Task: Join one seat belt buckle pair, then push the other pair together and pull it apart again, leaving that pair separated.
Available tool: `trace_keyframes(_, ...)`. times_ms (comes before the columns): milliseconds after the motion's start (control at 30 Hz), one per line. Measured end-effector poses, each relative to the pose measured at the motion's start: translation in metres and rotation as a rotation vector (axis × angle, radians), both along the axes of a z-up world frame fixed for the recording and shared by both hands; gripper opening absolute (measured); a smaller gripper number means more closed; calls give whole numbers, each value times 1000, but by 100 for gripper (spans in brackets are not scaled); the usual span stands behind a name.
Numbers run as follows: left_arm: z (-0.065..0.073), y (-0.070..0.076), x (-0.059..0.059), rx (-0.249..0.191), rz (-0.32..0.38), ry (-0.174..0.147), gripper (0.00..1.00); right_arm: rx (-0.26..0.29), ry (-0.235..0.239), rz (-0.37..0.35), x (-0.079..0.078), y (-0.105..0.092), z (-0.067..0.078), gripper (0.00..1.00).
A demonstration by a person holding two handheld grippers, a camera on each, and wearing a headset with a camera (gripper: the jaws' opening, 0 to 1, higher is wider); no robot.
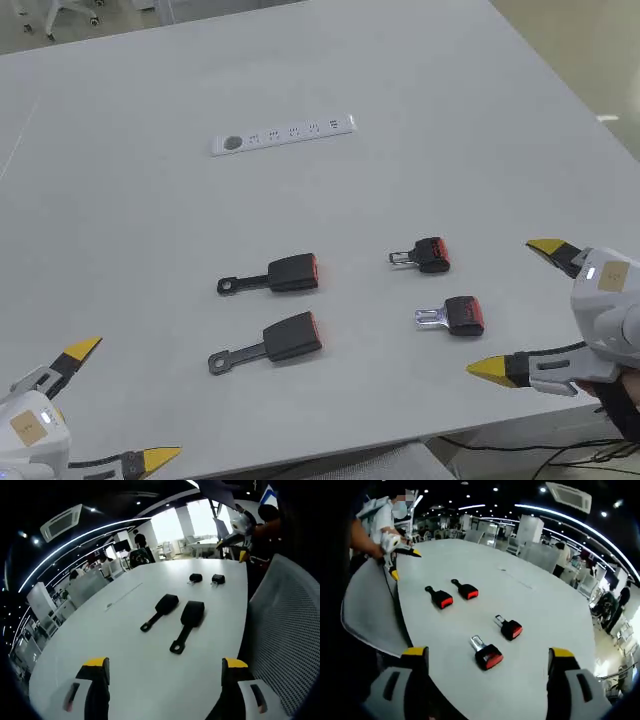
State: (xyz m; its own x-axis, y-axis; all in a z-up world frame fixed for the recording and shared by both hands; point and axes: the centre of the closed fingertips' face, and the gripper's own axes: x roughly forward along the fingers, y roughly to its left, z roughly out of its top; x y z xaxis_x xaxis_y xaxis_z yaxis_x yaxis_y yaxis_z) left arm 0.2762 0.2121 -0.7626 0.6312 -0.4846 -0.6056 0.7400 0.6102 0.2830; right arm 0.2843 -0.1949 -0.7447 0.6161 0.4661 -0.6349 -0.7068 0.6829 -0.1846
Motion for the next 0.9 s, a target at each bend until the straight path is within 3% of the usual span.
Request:
trace_keyframes(267,2,-1,0,13,-5,-12,93,6,-1,-10,-9,-3,-1,100)
trace_keyframes(500,-3,-1,-1,27,-13,5,93,7,-26,-12,-2,-4,2,100)
trace_keyframes(900,-7,2,-1,31,-11,15,94,0,-25,-5,7,-2,3,100)
